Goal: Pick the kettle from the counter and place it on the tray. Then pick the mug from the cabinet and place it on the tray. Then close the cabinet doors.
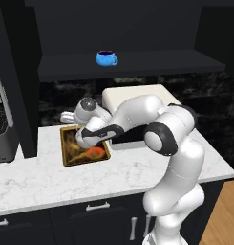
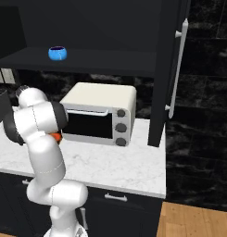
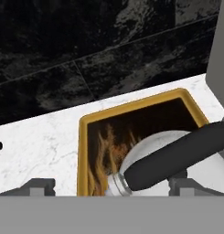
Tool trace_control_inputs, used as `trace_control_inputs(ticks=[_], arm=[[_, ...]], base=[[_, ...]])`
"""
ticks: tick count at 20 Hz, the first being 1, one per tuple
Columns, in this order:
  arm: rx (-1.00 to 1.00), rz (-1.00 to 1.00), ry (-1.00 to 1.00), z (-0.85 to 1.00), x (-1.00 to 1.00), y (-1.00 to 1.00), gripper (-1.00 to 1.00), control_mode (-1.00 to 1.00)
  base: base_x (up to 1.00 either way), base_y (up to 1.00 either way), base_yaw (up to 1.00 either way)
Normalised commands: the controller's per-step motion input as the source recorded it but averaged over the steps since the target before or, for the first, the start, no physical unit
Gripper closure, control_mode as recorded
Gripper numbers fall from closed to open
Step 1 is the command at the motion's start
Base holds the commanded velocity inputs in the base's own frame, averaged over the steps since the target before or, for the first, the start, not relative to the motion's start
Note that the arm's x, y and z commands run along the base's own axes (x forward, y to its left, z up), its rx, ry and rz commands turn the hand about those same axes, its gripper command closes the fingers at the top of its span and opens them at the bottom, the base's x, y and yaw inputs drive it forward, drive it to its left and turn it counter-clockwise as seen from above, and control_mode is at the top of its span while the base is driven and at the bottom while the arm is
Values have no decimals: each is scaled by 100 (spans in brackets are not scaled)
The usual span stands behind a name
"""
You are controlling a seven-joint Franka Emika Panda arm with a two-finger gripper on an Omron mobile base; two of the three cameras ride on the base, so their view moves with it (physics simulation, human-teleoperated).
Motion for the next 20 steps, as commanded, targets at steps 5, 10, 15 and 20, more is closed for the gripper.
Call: trace_control_inputs(ticks=[5, 10, 15, 20], arm=[[0, 10, -2, 0, -15, -7, -100, -100], [0, 11, -3, 15, -13, -5, -100, -100], [0, 7, -2, 42, -25, -4, -100, -100], [0, 0, 0, 48, -36, -16, -100, -100]], base=[[0, 0, 0], [0, 0, 0], [0, 0, 0], [0, 0, 0]])
